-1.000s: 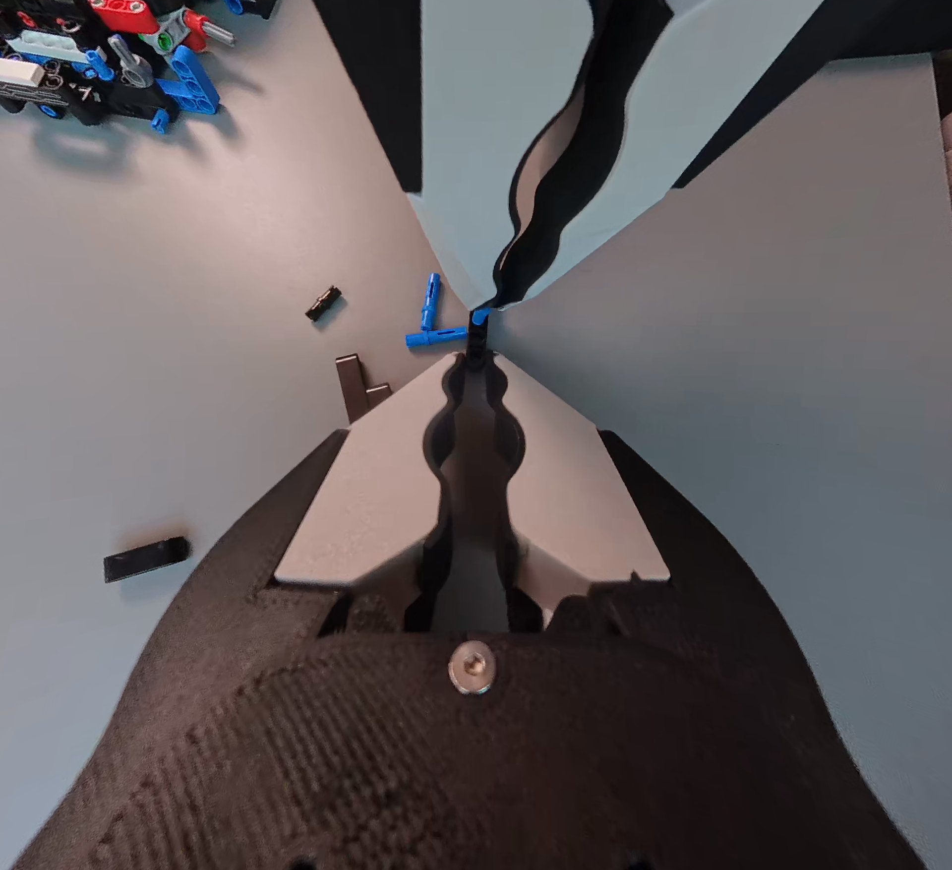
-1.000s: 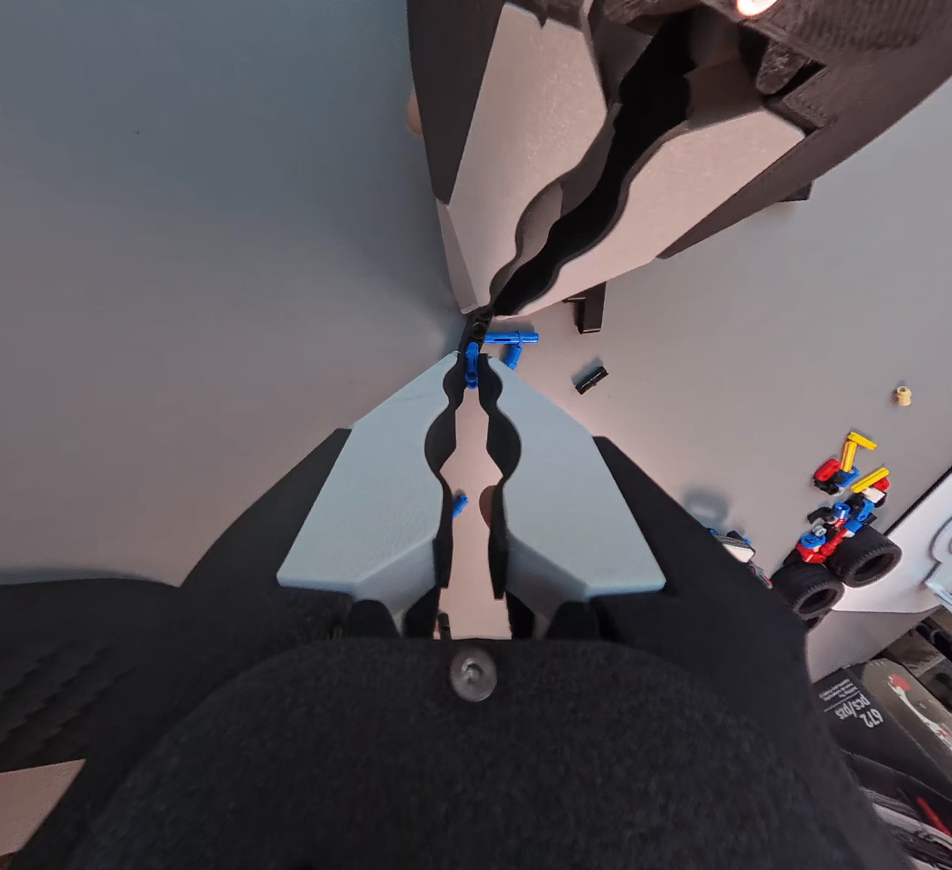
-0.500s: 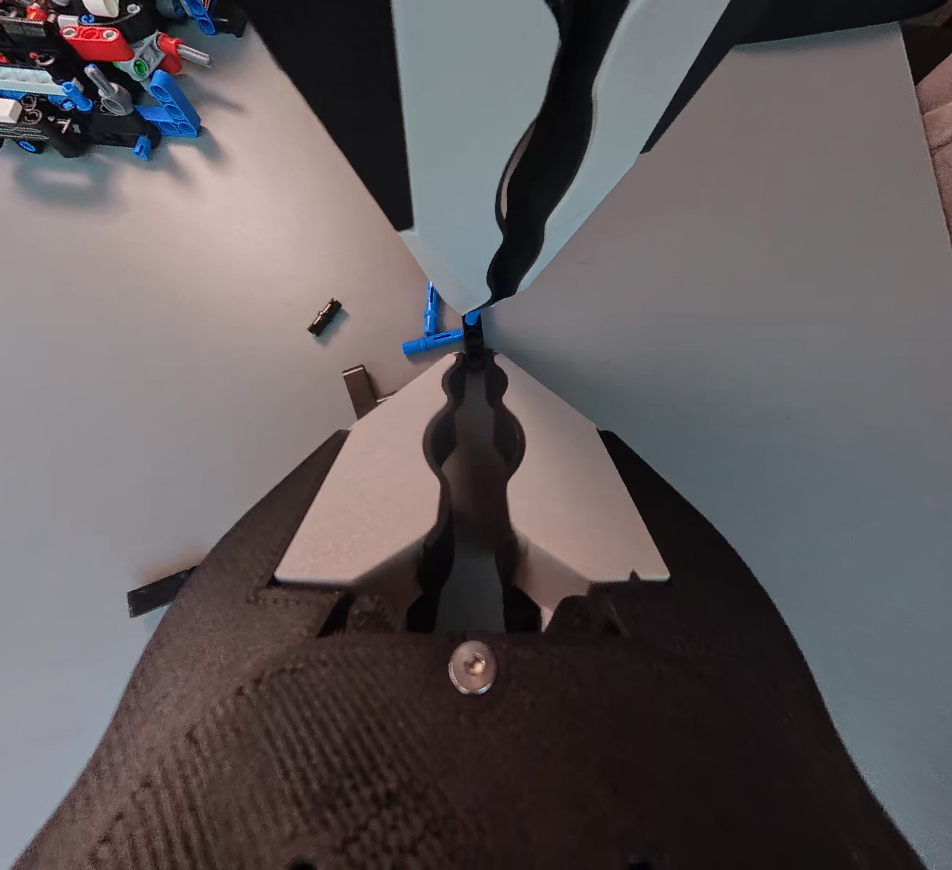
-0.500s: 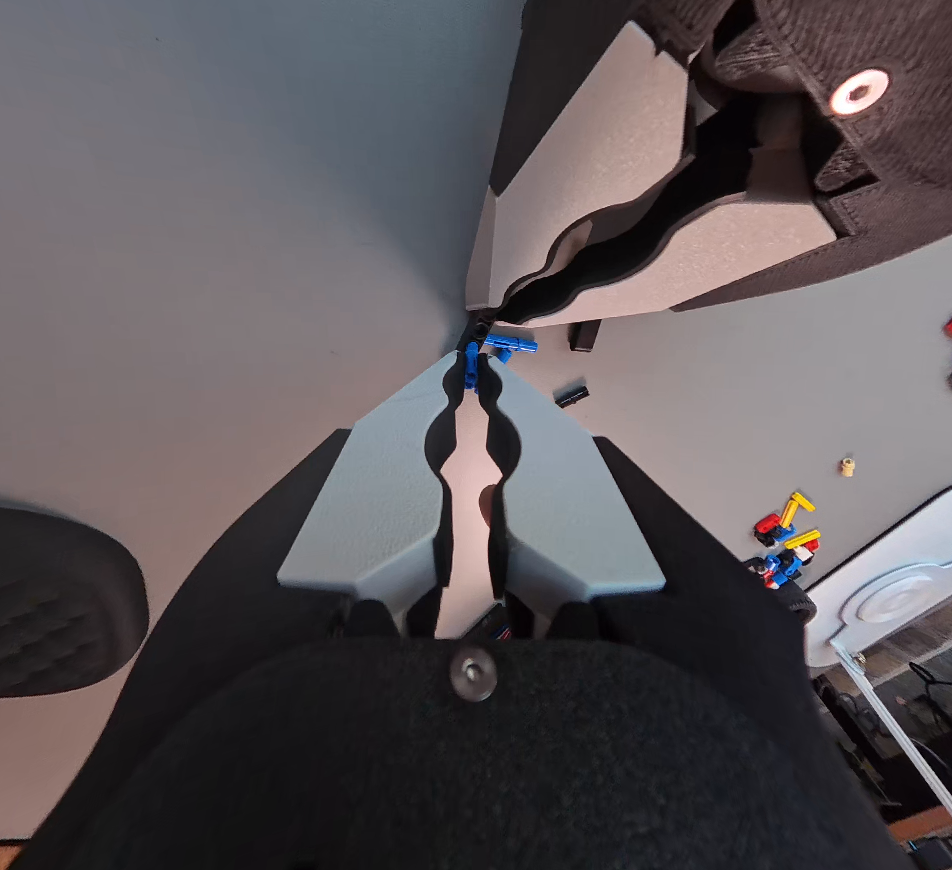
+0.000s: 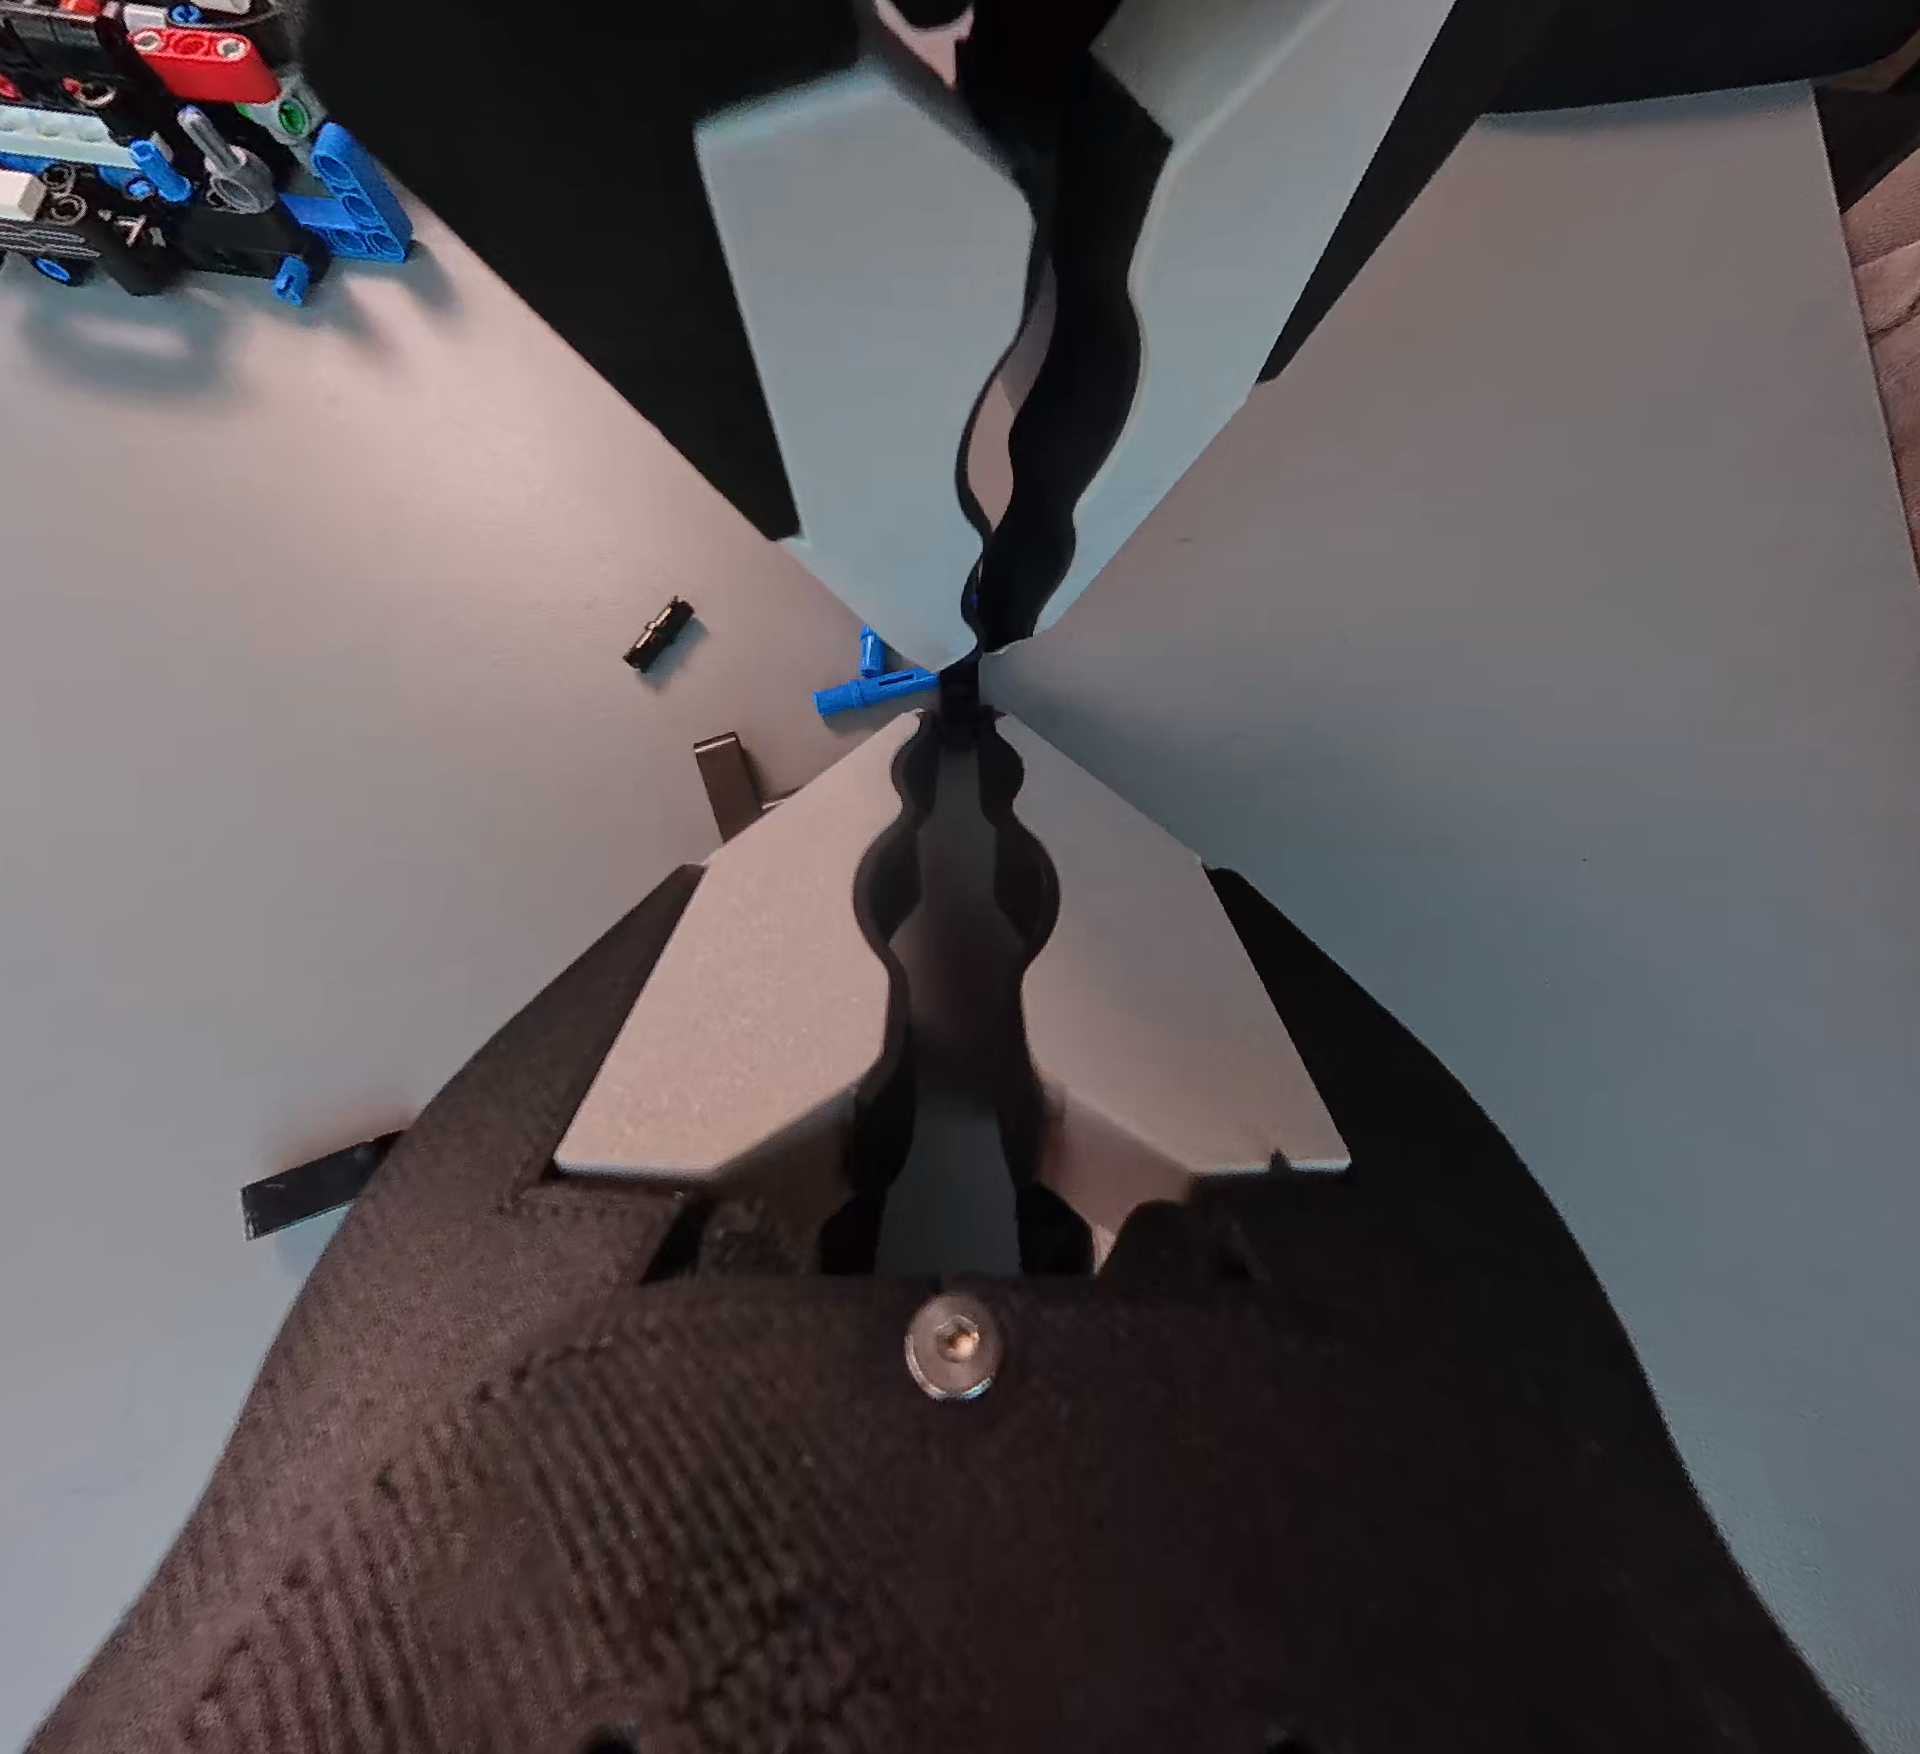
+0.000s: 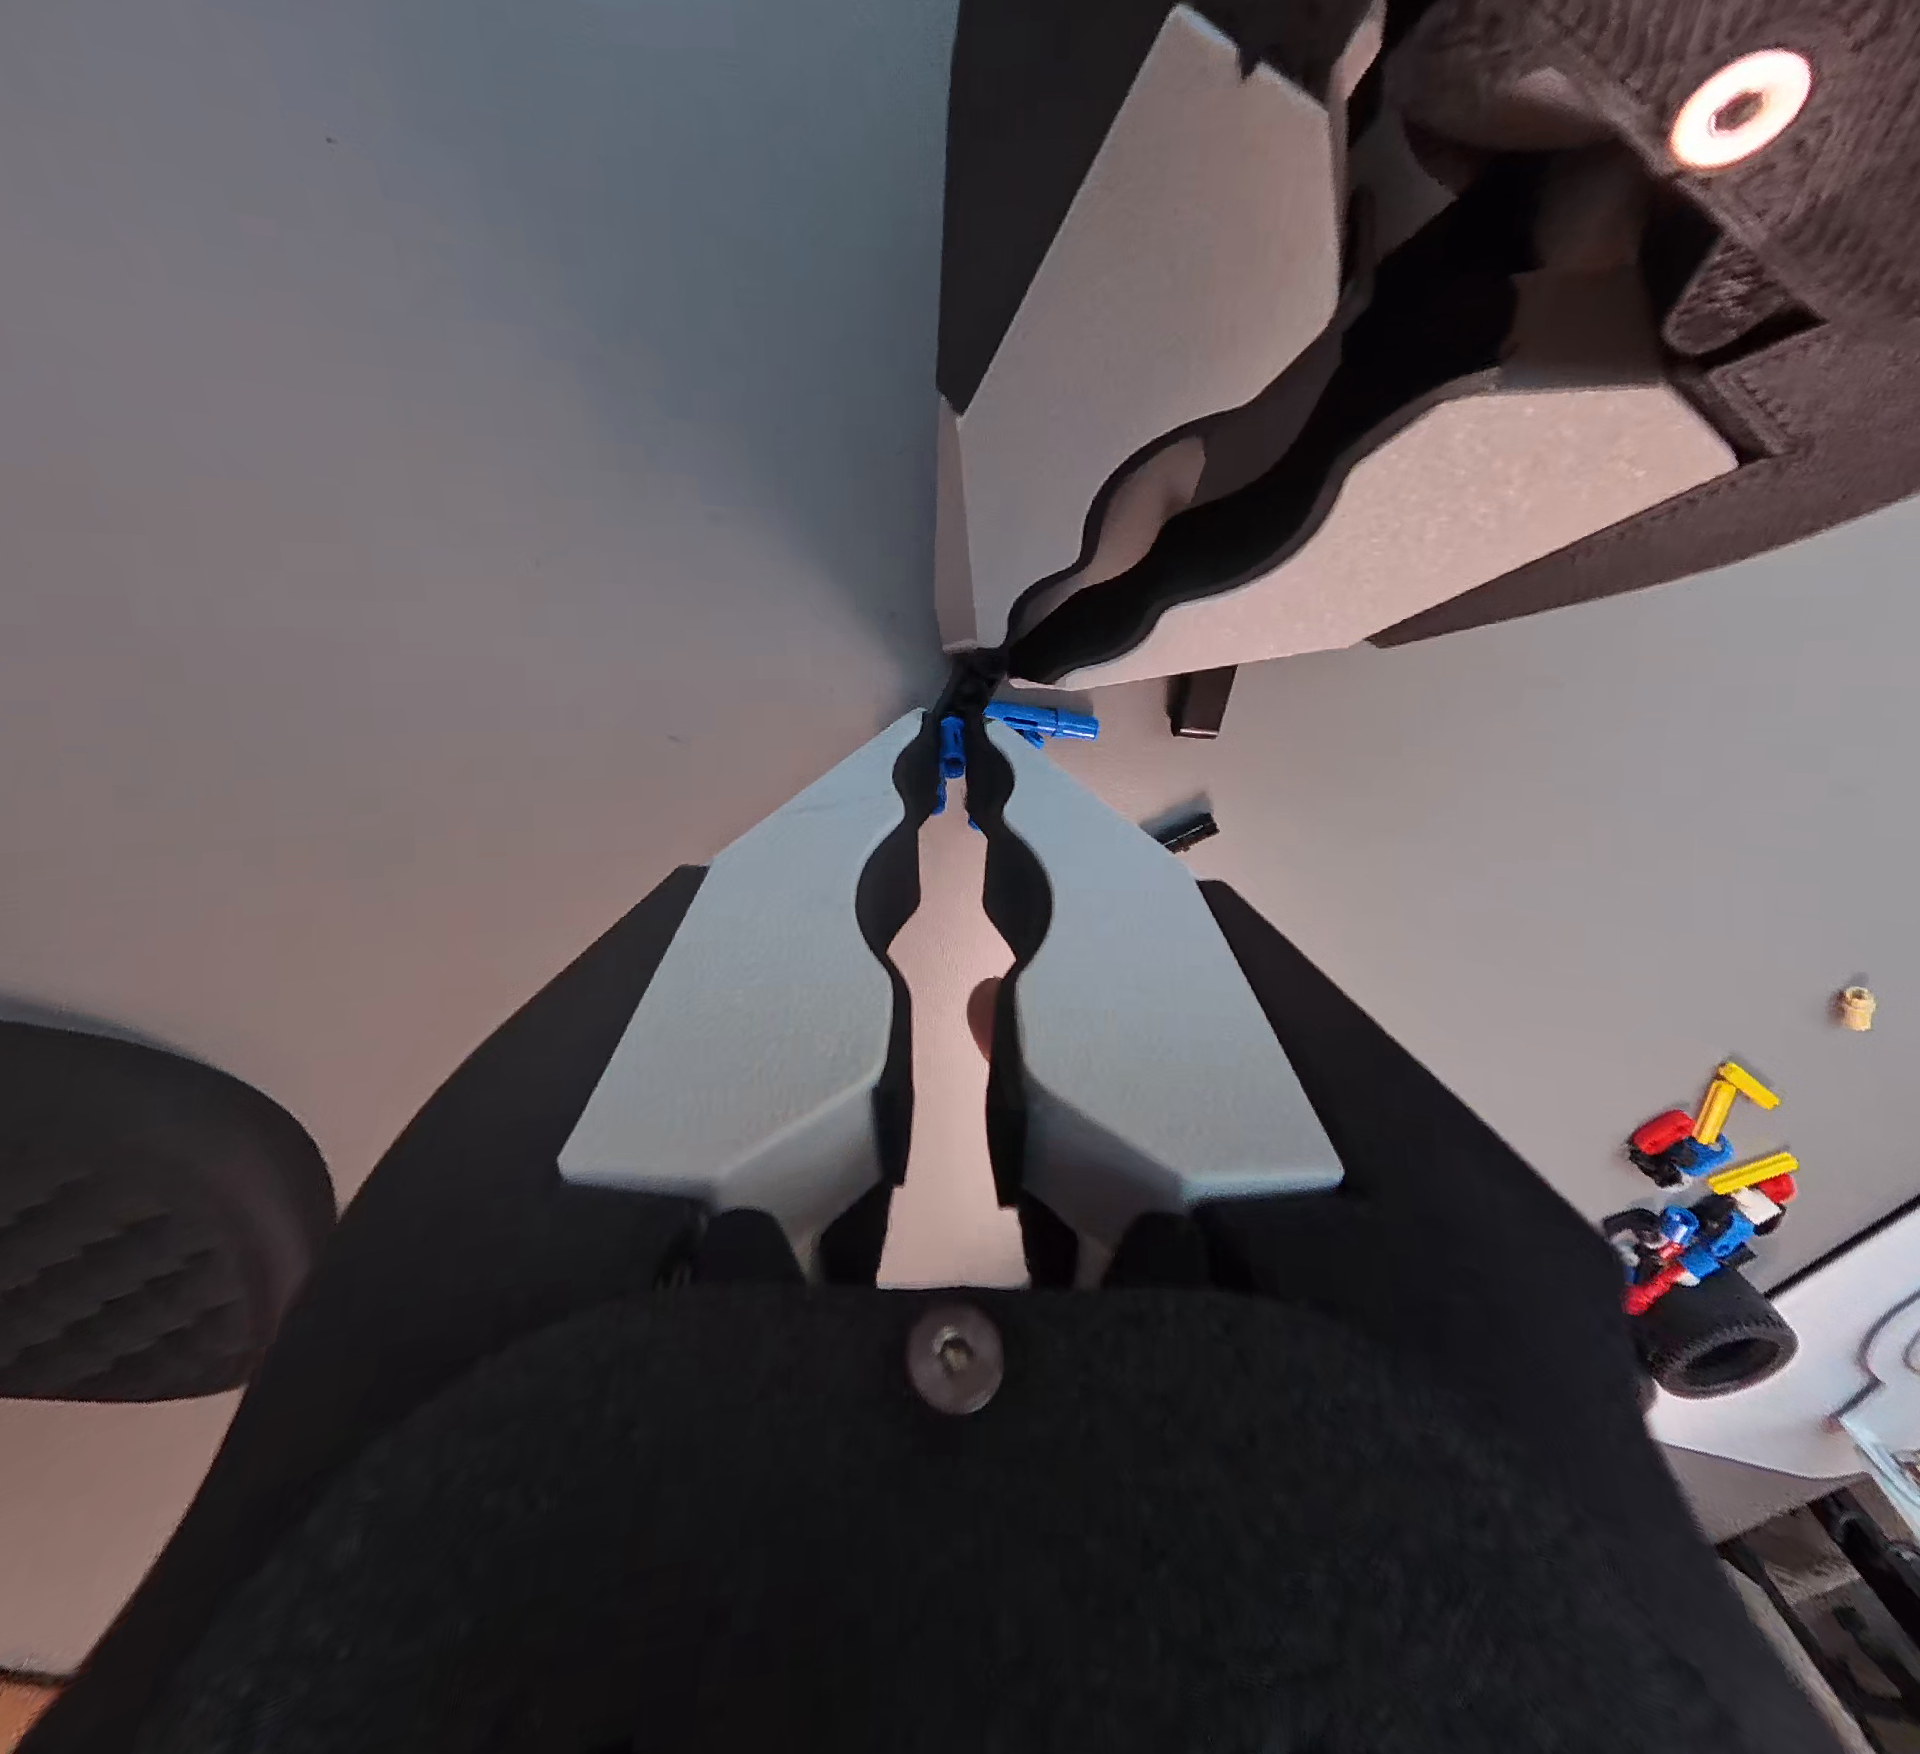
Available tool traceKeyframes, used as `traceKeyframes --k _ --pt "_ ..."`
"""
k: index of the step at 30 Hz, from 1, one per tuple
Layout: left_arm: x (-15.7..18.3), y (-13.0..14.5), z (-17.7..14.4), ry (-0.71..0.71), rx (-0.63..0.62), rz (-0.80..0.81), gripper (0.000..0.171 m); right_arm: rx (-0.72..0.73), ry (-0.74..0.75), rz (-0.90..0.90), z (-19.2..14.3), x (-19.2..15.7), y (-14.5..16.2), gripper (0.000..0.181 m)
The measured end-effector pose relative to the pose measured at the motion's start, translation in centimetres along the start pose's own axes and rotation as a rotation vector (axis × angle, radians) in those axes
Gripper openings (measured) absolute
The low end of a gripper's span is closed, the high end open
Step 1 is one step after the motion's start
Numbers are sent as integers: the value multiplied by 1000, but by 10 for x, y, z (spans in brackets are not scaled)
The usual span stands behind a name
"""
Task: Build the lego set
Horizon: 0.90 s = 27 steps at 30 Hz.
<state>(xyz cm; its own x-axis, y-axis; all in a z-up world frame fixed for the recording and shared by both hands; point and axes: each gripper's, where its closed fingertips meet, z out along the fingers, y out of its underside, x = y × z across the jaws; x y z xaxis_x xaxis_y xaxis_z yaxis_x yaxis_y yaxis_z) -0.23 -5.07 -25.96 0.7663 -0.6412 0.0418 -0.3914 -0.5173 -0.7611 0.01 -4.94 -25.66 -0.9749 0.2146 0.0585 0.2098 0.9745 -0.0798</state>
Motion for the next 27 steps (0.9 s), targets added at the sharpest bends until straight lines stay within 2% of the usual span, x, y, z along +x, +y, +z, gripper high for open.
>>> traceKeyframes --k 1,3,4,8,12,20,25,27 --pt "0 0 0 -5 0 5 6 4 14 6 1 0 0 4" --pt "0 0 0 -15 0 -1 6 10 37 22 0 2 0 6" --pt "0 0 0 -20 0 -1 6 17 55 36 -2 3 1 16" --pt "0 0 0 -26 -2 1 6 112 72 116 -15 0 0 17" --pt "0 0 1 -27 -2 2 6 168 103 186 -11 2 -1 3" --pt "0 0 1 -33 0 -2 6 154 60 229 -7 2 0 2" --pt "0 0 0 -40 -2 1 6 209 121 266 -9 3 -1 3" --pt "0 0 0 -44 -7 -8 6 264 126 317 -13 0 1 22"
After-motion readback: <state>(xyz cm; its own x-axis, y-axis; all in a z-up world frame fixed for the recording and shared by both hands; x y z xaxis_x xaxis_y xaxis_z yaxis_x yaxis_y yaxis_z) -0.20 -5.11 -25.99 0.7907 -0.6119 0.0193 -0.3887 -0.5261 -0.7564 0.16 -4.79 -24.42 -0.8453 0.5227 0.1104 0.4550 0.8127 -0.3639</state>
